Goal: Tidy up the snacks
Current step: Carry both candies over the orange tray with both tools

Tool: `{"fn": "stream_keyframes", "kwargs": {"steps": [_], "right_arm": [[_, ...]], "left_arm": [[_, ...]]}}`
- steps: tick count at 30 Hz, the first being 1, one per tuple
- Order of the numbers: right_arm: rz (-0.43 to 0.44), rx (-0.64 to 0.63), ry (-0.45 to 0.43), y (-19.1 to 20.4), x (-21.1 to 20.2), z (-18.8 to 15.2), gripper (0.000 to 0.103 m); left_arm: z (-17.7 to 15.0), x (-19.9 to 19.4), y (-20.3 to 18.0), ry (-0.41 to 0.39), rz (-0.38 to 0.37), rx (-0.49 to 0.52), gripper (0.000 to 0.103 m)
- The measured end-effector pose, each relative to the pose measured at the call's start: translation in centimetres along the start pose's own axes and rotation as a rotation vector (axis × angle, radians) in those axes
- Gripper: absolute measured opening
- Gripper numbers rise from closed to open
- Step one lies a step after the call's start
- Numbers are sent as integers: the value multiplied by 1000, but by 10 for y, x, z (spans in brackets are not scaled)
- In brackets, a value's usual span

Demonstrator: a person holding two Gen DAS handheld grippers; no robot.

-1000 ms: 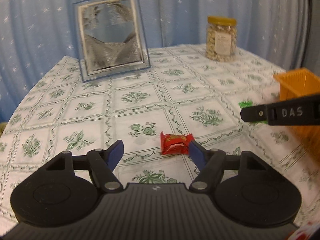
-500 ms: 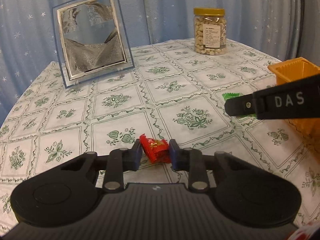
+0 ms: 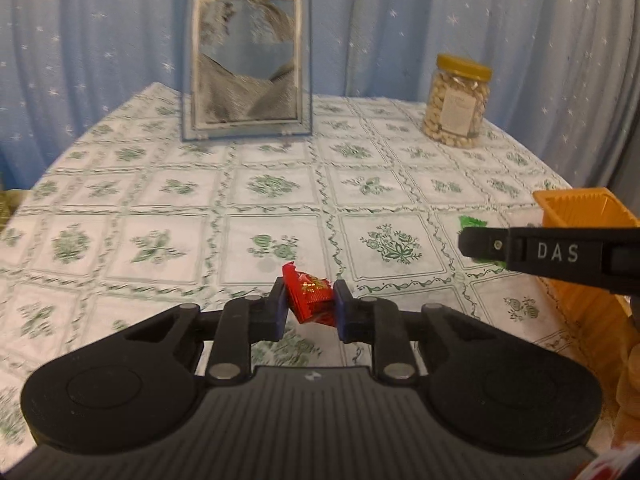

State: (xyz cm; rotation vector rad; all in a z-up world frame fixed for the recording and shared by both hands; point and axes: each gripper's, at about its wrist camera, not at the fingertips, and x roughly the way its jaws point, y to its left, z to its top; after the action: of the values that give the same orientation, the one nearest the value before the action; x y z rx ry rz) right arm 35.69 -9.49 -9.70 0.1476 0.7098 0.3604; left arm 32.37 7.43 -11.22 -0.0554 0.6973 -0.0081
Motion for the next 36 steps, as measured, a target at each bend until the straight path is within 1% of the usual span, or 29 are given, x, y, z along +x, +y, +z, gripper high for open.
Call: {"fn": "stream_keyframes", "kwargs": {"steps": [3, 7, 13, 18, 22, 27, 36], "right_arm": [[0, -10, 2, 3, -16, -8, 21], [-3, -31, 14, 8, -43, -27, 21], [7, -70, -2, 21, -97, -55, 21], [6, -55, 2, 25, -141, -79, 21], [-5, -34, 10, 25, -172, -95, 21], [-23, -23, 26, 25, -204, -110, 21], [-61, -21, 29, 18, -245, -127, 21]], "left_arm": [[-4, -22, 1, -6, 21, -33, 21], [-11, -55, -2, -21, 45, -71, 21], [-28, -111, -6, -22, 75, -104, 21], [-42, -158, -11, -30, 92, -136, 21], [-58, -192, -21, -31, 84, -150, 21], [-77, -223, -38, -22, 67, -142, 21], [-92, -258, -62, -23, 31, -119, 21]]}}
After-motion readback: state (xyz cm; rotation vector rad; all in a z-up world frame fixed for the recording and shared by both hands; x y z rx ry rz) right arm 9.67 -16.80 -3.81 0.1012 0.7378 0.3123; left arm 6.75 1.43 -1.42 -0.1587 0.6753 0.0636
